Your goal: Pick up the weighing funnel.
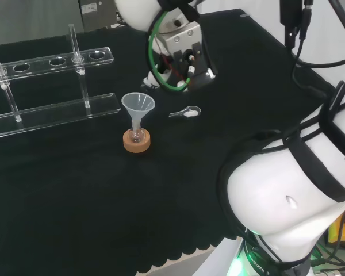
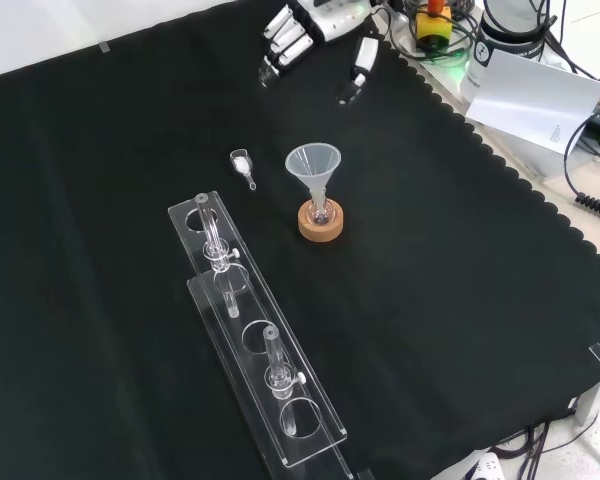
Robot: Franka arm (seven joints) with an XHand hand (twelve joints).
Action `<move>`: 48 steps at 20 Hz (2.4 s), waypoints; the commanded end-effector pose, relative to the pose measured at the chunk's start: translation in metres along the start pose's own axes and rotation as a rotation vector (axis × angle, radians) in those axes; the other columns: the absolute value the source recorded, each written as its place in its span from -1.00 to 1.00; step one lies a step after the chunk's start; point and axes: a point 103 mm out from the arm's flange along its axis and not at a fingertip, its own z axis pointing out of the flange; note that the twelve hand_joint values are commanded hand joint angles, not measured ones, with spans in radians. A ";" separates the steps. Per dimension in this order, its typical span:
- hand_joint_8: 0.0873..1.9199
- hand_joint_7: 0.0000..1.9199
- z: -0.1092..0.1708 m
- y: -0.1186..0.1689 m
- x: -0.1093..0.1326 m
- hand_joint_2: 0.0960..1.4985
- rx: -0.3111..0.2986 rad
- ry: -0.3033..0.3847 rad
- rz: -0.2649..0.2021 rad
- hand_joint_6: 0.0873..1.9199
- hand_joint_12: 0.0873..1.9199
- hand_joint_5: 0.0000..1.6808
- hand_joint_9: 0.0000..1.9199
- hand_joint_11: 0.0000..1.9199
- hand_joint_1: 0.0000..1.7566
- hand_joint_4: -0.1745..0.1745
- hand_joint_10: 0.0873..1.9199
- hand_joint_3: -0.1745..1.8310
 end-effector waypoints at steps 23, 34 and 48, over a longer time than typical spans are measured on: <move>-0.34 -0.41 0.096 0.094 -0.110 -0.08 0.097 0.109 0.018 -1.00 0.19 -0.38 -0.13 -0.33 -0.10 -0.44 -0.54 -0.38; -0.34 -0.36 0.156 0.108 -0.112 -0.13 0.159 0.146 -0.015 -1.00 0.16 -0.30 -0.08 -0.29 -0.07 -0.41 -0.58 -0.35; -0.34 -0.40 0.191 0.116 -0.114 -0.14 0.188 0.172 -0.034 -0.98 0.15 -0.29 -0.13 -0.30 -0.09 -0.39 -0.62 -0.34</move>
